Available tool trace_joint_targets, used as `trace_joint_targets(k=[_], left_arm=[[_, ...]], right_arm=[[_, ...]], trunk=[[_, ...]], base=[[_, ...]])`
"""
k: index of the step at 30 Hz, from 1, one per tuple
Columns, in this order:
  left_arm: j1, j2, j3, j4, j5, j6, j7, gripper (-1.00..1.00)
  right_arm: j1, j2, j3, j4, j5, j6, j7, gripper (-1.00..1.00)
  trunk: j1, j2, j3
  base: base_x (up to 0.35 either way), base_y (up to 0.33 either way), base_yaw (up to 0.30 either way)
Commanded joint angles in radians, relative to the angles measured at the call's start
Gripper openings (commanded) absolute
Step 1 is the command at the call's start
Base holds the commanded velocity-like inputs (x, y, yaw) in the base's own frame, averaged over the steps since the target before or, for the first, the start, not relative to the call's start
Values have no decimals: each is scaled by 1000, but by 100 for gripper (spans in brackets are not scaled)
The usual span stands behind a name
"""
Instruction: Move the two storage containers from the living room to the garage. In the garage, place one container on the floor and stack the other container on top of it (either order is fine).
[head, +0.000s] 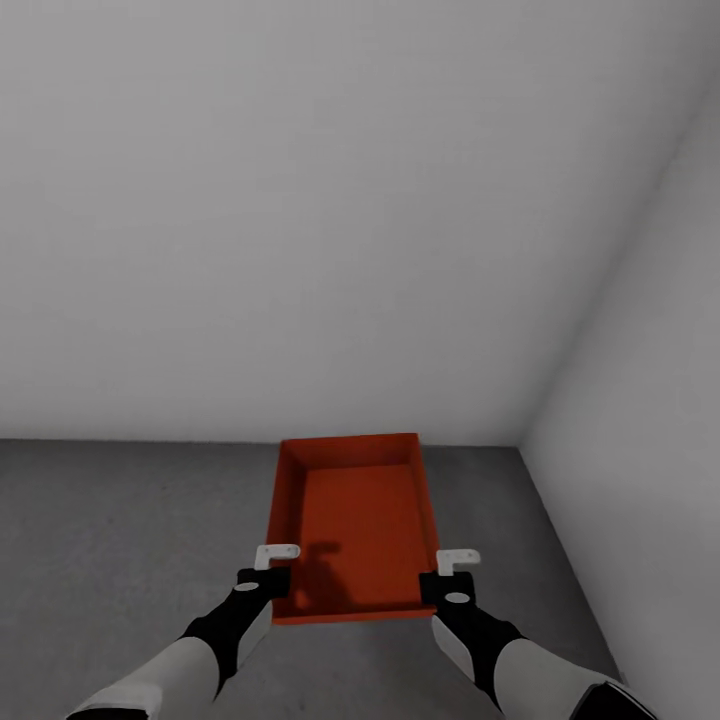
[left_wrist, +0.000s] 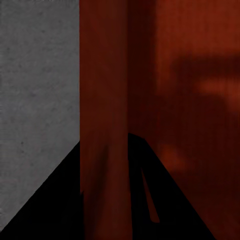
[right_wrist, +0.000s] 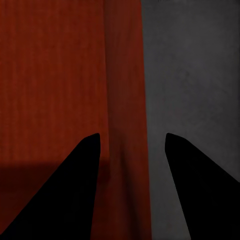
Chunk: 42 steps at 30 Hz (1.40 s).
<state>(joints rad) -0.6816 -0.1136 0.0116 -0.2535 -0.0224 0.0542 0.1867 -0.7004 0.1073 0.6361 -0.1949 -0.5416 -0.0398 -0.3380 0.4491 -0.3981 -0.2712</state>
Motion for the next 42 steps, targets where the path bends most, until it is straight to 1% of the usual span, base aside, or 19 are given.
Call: trace_joint_targets(k=[1,7,42], left_arm=[[-1,83,25,-7,36,6,-15,-100],[-1,83,25,-7,36,4,-15,-100],[-1,83,25,-14,36,1,-17,-100]], right_arm=[[-1,-46,-29,0,-26,-2,44,-100],[-1,-46,-29,0,-26,-2,43,-100],[-1,-46,-29,0,-26,-2,42,-100]], trunk=[[1,-2,-2],[1,-2,-2],[1,-2,-2]], base=[[186,261,0],[96,124,0],[1,1,0]])
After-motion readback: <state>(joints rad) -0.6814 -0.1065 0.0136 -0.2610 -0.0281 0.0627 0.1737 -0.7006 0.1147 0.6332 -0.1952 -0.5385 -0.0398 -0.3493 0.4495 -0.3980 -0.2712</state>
